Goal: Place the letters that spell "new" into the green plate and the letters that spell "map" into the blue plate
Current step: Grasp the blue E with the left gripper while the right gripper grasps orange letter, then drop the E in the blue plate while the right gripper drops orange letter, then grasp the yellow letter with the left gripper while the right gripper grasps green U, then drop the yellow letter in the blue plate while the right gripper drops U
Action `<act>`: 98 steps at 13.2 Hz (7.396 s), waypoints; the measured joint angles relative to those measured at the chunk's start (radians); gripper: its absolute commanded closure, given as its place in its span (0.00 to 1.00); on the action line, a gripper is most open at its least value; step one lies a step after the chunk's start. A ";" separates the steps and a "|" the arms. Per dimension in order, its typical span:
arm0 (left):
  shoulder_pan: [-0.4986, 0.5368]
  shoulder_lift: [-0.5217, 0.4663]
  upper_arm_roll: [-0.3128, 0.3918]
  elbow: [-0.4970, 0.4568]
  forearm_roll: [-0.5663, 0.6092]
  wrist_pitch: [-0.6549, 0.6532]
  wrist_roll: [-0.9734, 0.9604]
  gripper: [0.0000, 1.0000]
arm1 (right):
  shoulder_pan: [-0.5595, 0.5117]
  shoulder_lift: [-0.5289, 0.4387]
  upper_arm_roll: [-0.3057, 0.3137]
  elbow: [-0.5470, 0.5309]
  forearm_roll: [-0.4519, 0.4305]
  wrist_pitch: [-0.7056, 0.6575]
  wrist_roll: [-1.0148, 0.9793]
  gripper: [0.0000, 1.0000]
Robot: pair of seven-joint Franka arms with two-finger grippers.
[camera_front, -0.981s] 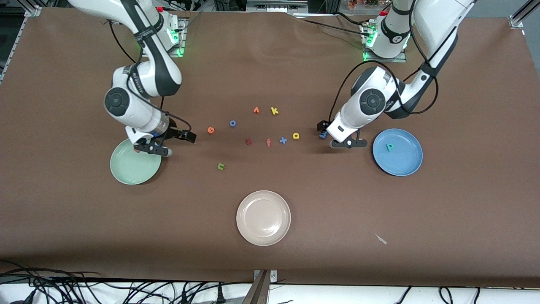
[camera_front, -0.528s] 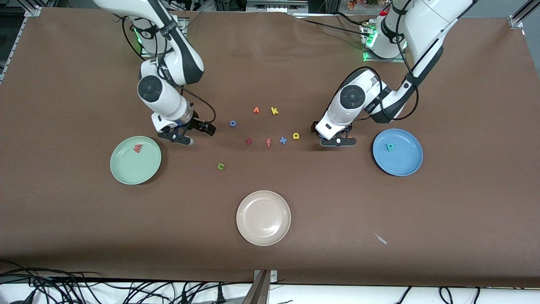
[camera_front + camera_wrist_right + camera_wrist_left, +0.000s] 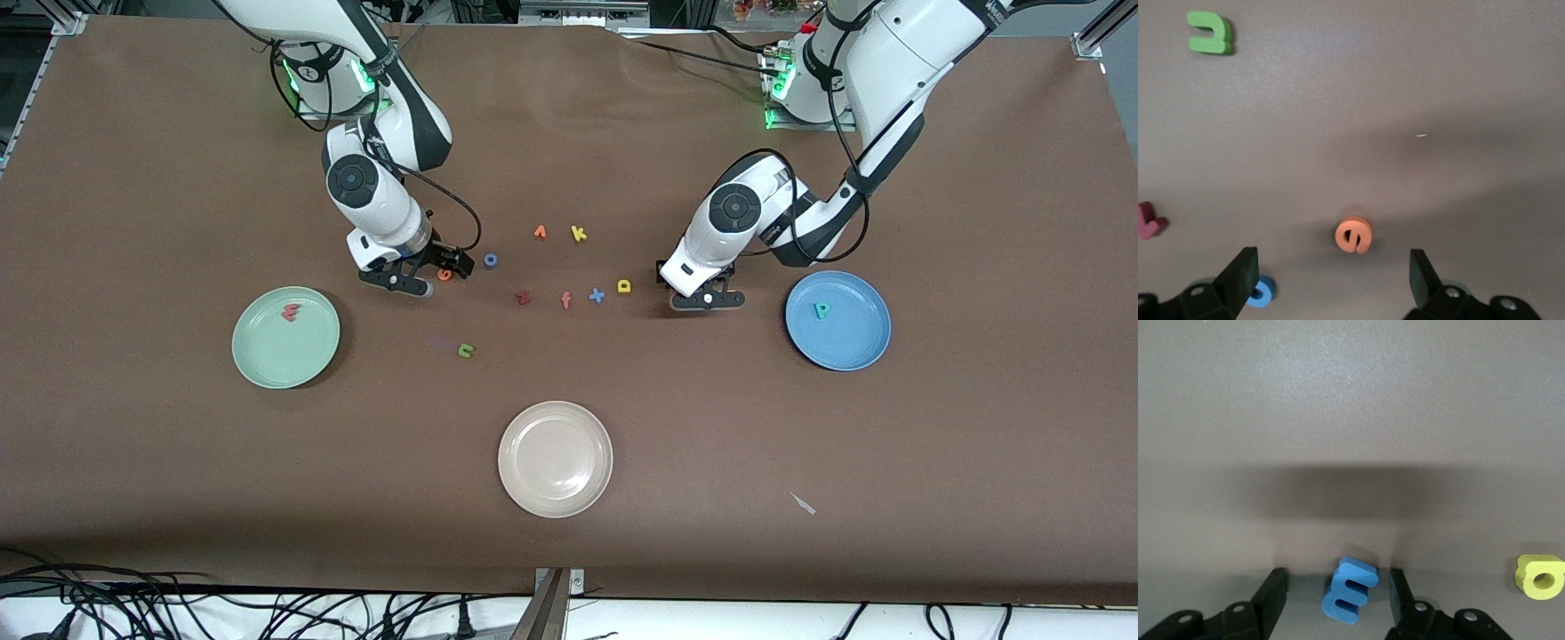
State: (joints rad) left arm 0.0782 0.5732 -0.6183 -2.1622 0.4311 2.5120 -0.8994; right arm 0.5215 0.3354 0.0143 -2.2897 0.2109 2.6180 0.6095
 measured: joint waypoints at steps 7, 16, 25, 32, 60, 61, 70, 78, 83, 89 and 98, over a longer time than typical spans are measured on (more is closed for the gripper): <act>-0.002 -0.002 -0.005 0.009 0.000 -0.003 -0.019 0.83 | 0.000 0.044 -0.001 -0.003 -0.035 0.005 0.000 0.10; 0.232 -0.067 -0.129 0.119 -0.012 -0.328 0.074 0.83 | 0.013 0.063 -0.002 -0.002 -0.038 0.026 0.000 0.54; 0.610 -0.064 -0.180 0.199 -0.004 -0.513 0.518 0.72 | 0.018 0.058 -0.002 0.002 -0.039 0.032 0.001 0.79; 0.638 0.078 -0.126 0.195 0.086 -0.415 0.534 0.00 | 0.018 0.048 -0.094 0.080 -0.167 -0.100 -0.008 0.79; -0.077 0.148 -0.083 0.204 0.056 -0.065 -0.649 0.21 | -0.005 0.214 -0.166 0.514 -0.155 -0.365 0.046 0.00; -0.085 0.151 -0.079 0.206 0.056 -0.062 -0.651 0.21 | -0.005 0.239 -0.152 0.547 -0.155 -0.365 0.091 0.00; -0.135 0.174 -0.051 0.238 0.056 -0.062 -0.654 0.40 | -0.004 0.414 -0.055 0.711 -0.154 -0.280 0.328 0.01; -0.142 0.174 -0.052 0.249 0.056 -0.066 -0.654 0.85 | 0.012 0.434 -0.049 0.690 -0.154 -0.256 0.330 0.16; -0.140 0.170 -0.051 0.255 0.057 -0.082 -0.650 0.99 | 0.012 0.430 -0.045 0.672 -0.154 -0.233 0.330 0.47; 0.052 0.051 -0.129 0.344 0.040 -0.375 -0.469 1.00 | 0.011 0.423 -0.045 0.669 -0.148 -0.236 0.327 0.77; 0.550 0.068 -0.262 0.309 0.035 -0.591 0.100 1.00 | -0.030 0.340 -0.066 0.670 -0.141 -0.402 0.186 0.88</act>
State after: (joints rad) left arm 0.6285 0.6416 -0.8800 -1.8532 0.4666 1.9213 -0.7992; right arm 0.4916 0.6757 -0.0518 -1.6195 0.0704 2.2162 0.7959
